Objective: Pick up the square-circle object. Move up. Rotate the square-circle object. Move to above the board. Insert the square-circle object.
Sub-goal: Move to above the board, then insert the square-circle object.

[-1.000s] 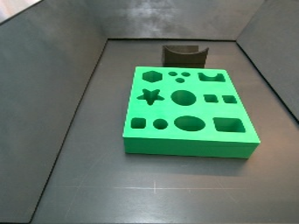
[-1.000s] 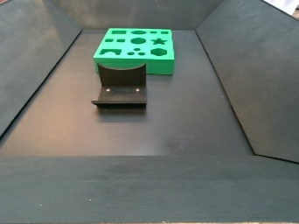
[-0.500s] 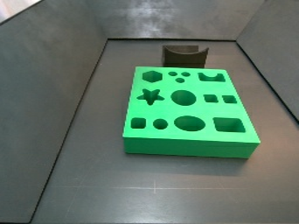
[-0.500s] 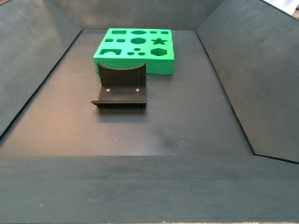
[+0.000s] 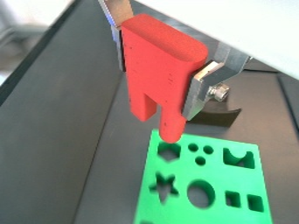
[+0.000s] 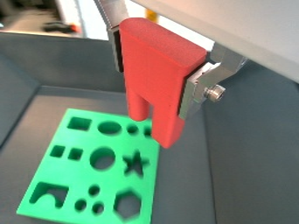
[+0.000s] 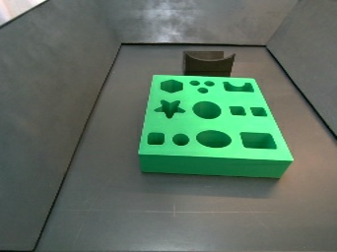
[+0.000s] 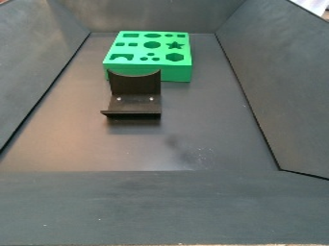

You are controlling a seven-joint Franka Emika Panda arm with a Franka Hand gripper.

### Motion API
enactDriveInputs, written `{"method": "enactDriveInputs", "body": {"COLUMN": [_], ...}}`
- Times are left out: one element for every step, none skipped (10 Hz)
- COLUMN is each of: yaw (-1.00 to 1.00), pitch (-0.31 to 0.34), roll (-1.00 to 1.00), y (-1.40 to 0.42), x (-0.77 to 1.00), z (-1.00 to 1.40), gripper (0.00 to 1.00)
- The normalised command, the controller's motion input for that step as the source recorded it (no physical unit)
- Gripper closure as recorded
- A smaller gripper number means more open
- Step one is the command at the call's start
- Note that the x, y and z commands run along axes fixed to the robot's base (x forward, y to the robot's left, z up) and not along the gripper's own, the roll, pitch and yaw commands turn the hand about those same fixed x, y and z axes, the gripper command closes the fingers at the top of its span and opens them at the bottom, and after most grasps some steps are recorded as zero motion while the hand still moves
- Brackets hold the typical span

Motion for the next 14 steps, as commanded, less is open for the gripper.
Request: {"method": "enactDriveInputs", "body": {"yaw": [1.0,1.0,1.0,1.0,1.0,0.92,0.67,0.37,0.26,0.03,0.05,0.01,0.0,0.0], "pitch": [0.061,0.079,0.09,0.111,0.128,0.165,0.161,0.148,0.144,-0.11,-0.069,-0.01,-0.017,-0.009], "roll": [0.07,0.08,0.1,0.13,0.15,0.2,0.2,0.18,0.17,0.0,0.0,0.04,0.06,0.15], "y": [-0.7,-0.37,-0.22,-0.13,-0.1,-0.07,-0.06,-0.05,-0.05,-0.1,-0.18,-0.25,-0.26,-0.3], "x": [0.24,0.16,0.11,0.08,0.08,0.08,0.09,0.09,0.1,0.0,0.0,0.03,0.08,0.15], "z": [0.04,0.03,0.03,0.03,0.02,0.02,0.02,0.02,0.02,-0.8,-1.0,-1.0,-1.0,-1.0], "gripper": [1.0,1.0,1.0,1.0,1.0,1.0,1.0,1.0,1.0,1.0,1.0,1.0,1.0,1.0]}}
